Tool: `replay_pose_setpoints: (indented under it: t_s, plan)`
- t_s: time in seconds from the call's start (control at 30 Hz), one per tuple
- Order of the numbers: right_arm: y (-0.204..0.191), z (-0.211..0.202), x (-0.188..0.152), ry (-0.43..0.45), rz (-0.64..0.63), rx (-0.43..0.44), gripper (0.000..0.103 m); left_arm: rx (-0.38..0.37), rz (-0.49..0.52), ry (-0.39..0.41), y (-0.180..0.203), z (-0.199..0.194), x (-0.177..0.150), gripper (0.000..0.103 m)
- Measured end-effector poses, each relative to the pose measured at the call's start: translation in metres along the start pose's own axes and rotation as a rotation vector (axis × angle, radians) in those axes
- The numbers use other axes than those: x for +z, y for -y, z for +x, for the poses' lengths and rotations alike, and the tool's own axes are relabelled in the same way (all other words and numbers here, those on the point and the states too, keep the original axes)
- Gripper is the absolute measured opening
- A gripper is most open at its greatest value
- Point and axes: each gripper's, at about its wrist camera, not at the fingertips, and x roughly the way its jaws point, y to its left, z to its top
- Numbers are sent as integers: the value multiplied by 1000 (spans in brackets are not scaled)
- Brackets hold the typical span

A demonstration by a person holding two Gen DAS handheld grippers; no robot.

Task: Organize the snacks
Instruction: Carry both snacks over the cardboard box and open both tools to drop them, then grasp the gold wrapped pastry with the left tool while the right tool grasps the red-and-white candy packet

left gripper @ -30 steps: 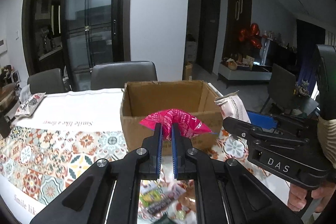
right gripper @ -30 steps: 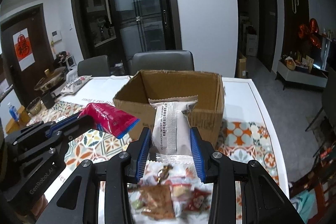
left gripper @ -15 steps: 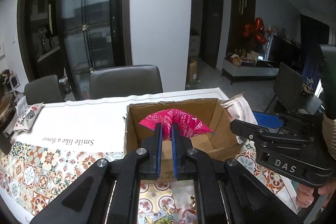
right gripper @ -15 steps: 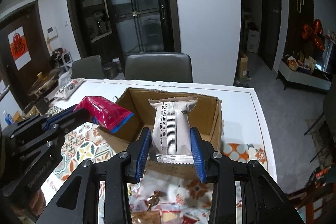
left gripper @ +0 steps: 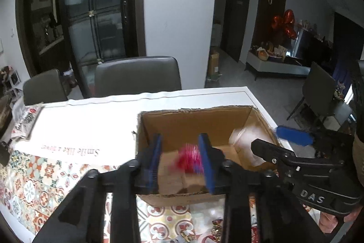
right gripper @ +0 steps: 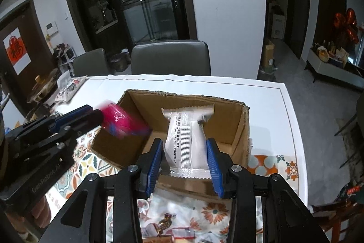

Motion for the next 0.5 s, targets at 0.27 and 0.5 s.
replay_pose_setpoints:
  t_s: [0.27,0.5]
  plan:
    - [-1,-28,-21,62,-5,-38,64,37,40,56,7,-40,-23,59]
    - [-5,-64,-51,124,-10,-37,64,32,76,136,20,-83,-50,63]
